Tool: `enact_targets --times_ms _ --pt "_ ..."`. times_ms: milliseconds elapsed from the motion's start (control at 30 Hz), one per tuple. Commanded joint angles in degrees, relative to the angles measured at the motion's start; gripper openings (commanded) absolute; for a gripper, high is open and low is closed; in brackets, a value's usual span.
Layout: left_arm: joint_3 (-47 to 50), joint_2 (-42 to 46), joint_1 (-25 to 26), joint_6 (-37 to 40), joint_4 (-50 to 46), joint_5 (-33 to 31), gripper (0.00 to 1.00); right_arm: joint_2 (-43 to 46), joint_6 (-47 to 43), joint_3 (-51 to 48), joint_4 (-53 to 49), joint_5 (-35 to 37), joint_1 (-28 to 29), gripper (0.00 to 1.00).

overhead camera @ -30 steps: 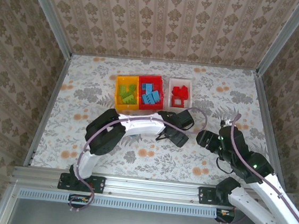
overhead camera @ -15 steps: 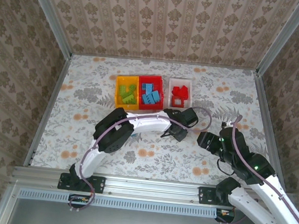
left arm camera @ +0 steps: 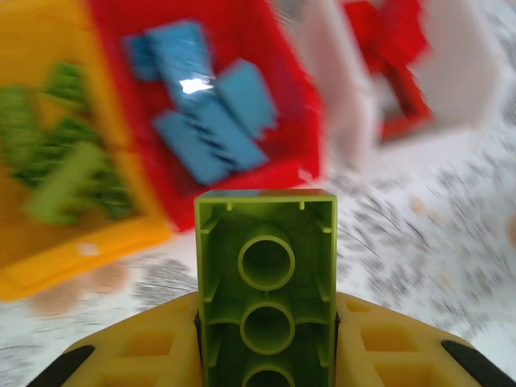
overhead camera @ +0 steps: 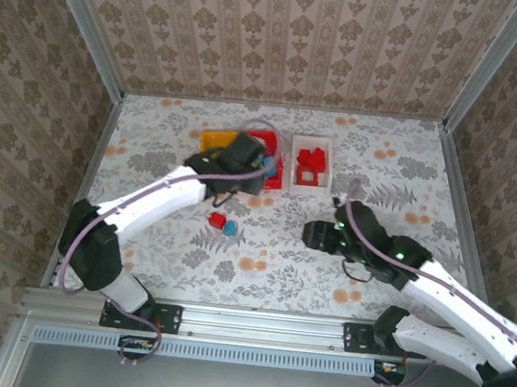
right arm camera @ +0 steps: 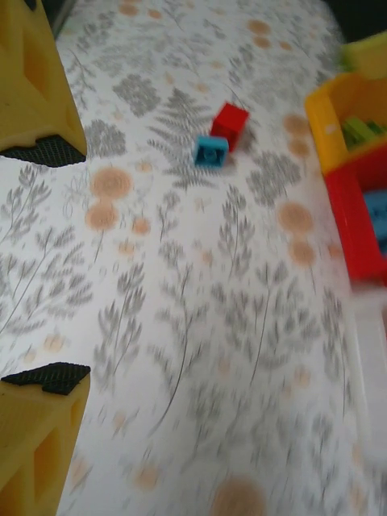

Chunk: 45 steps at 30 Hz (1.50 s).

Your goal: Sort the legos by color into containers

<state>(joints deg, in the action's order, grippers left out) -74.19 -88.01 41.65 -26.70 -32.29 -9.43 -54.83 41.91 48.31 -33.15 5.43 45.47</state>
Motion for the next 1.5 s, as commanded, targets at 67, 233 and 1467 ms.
enact_targets --times_ms 67,233,1467 --pt "-1.7 -3.8 -9.2 -0.1 -5.6 -0.5 0.3 -11.2 -3.3 9.2 13.9 1.6 5.3 0.69" --pt "-10.0 -12.7 -13.7 1.6 -8.7 -4.0 0.3 -19.3 -2.4 15.5 16.3 0.8 6.2 0.69" --pt "-4.5 9.6 -9.2 -10.5 -13.2 -5.9 0.7 -38.4 -25.2 19.8 14.6 -8.1 8.0 0.83"
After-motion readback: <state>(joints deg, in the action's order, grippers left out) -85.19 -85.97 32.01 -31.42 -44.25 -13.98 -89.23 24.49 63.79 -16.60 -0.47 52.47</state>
